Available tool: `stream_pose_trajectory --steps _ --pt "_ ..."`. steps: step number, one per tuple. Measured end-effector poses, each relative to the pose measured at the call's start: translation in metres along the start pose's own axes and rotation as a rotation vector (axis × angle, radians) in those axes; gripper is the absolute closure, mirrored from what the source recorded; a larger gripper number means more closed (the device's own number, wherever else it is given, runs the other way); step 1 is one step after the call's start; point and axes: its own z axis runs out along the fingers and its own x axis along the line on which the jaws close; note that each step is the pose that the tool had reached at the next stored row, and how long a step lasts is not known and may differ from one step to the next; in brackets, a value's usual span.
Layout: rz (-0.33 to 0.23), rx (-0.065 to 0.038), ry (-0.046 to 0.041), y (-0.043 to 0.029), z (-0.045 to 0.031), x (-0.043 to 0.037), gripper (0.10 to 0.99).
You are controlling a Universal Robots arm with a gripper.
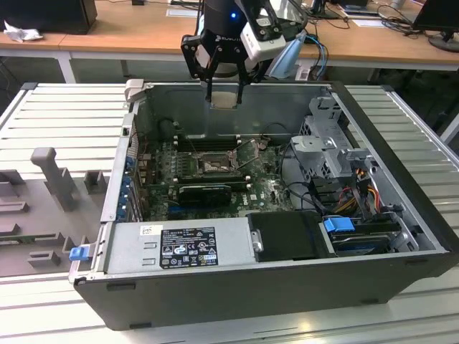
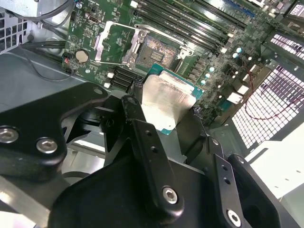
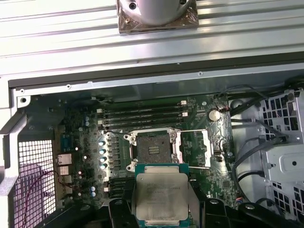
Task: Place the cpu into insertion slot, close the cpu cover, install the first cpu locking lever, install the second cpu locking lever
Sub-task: 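Place the cpu into insertion slot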
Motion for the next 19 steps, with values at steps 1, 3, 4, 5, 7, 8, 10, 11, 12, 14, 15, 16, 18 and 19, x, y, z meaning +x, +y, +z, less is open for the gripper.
stream_pose_trajectory --steps 1,3,4,5,7,8,10,11,12,14,15,16,18,19 --pt "0.001 0.000 -0.0001 0.0000 0.0000 0.0000 0.557" --pt "0.004 0.000 -0.0004 0.0000 0.0000 0.0000 0.557" --pt "0.006 0.000 -0.0005 0.0000 0.0000 0.0000 0.557" --pt "0.007 0.000 -0.0007 0.0000 0.0000 0.0000 0.557" --pt "0.009 0.000 -0.0009 0.0000 0.0000 0.0000 0.557" --pt "0.010 0.000 -0.0010 0.0000 0.0000 0.0000 0.557" --pt "0.014 0.000 -0.0013 0.0000 0.0000 0.0000 0.557" --pt "0.015 0.000 -0.0014 0.0000 0.0000 0.0000 0.557" --pt "0.016 0.000 -0.0015 0.0000 0.0000 0.0000 0.557" --pt "0.018 0.000 -0.0016 0.0000 0.0000 0.0000 0.557" --pt "0.020 0.000 -0.0018 0.0000 0.0000 0.0000 0.557" --pt "0.022 0.000 -0.0019 0.0000 0.0000 0.0000 0.557" --pt "0.024 -0.001 -0.0022 0.0000 0.0001 0.0000 0.557" --pt "0.025 -0.001 -0.0023 0.0000 0.0000 0.0000 0.557"
